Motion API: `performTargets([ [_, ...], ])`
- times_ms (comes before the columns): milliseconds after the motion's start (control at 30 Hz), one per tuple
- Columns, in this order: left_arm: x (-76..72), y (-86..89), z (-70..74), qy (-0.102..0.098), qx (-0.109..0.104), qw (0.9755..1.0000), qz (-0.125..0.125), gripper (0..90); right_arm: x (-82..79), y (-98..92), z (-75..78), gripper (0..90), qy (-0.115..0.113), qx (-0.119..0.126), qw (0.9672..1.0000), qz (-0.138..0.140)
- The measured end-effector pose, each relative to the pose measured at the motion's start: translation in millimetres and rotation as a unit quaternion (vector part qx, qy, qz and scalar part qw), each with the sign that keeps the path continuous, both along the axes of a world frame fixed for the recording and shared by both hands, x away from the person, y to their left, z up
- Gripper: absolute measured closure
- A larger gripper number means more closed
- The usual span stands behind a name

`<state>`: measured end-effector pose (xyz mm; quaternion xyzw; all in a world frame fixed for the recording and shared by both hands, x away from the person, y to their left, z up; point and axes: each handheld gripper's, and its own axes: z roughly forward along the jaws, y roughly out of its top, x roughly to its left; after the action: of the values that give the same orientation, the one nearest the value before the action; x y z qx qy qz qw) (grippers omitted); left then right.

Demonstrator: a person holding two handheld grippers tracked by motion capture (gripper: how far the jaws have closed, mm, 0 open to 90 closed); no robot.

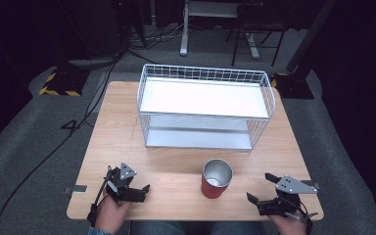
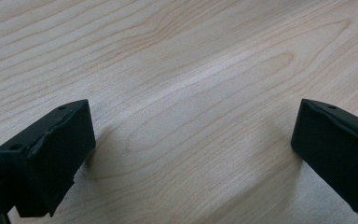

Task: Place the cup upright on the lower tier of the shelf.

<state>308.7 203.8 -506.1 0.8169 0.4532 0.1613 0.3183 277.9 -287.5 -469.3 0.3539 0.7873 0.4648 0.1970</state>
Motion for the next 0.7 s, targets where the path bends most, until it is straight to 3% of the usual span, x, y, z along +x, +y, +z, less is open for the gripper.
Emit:
performTargets([
  [333,0.0,0.0,0.0,0.000,0.000,1.0000,0.000,0.1,-6.2,25.3,-0.5,0.7,0.000,0.017,0.9997,0.015],
  [700,-0.7,0.2,0.1,0.000,0.001,1.0000,0.000,0.2,-8.2,50.4,-4.1,0.7,0.004,0.015,0.9987,0.048],
])
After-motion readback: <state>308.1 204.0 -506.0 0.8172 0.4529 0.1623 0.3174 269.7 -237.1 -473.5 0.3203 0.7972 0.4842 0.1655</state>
